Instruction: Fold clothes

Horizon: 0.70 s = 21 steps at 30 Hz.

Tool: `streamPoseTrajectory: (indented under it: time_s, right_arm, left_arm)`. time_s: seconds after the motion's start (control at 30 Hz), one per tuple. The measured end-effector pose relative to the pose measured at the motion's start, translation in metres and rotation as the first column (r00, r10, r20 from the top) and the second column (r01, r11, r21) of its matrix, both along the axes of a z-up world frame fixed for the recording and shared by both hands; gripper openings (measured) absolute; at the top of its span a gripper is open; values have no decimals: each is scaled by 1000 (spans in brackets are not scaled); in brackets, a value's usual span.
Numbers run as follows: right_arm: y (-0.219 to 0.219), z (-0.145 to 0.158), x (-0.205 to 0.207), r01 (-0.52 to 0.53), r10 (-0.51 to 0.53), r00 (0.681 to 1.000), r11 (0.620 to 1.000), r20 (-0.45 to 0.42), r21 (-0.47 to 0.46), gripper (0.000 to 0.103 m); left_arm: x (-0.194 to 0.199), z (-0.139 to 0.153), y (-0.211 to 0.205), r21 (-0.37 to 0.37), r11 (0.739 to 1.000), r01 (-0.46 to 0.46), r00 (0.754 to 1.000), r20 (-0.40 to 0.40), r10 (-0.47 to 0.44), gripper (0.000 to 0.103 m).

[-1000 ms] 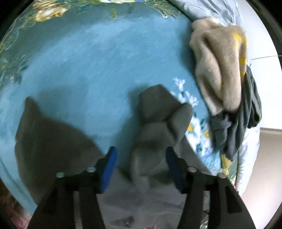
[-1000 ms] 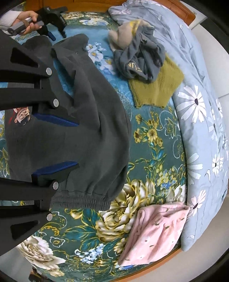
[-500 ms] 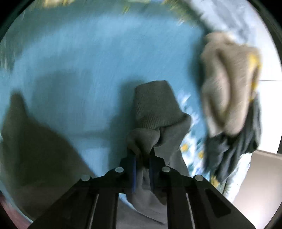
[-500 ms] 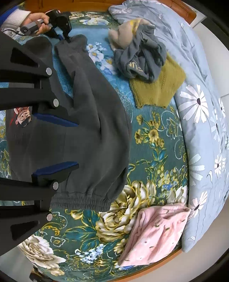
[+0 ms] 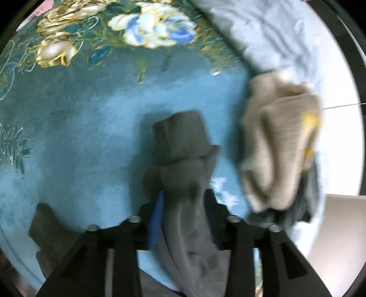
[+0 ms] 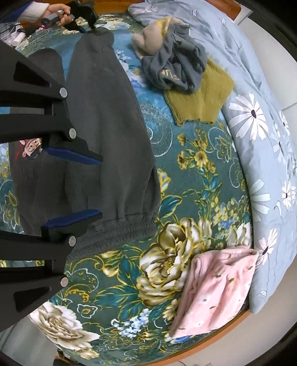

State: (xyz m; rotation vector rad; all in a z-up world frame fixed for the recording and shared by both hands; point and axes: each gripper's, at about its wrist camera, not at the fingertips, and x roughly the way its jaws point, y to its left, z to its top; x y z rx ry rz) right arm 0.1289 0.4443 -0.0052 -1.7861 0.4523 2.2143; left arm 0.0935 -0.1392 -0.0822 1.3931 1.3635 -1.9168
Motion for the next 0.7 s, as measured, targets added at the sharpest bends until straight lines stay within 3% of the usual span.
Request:
streamPoseTrajectory:
  time_s: [0.1,0.23,0.33,0.43,0.53,0.7]
  right_arm:
    - [2,3,6,12,-12,1000,1000,-21,-10,45]
    - [5,1,23,61,-63,997,997,-41,-54,47]
    - [8,-7,42,106,-109,993,991,-41,-84,48]
    - [14,-20,64,168,-171,985,979,-13,-113,49]
    - [19,-36,83,227,-226,974,964,26,-135,50]
    - [26,-65,114,317,-305,948,935,94,-158,50]
  left_arm:
    - [39,28,-11,-10,1000,-28,997,-71,27,50]
    - [115,27,-36,-24,989,-145,989,-37,144,53]
    - [164,3,-45,-24,977,-213,974,73,214,53]
    - [201,-25,-48,38,961,-274,955,129,268,53]
    - [216,-62,-42,116,941,-319,938,176,297,53]
    - [209,-94,-21,207,928,-311,944,183,276,53]
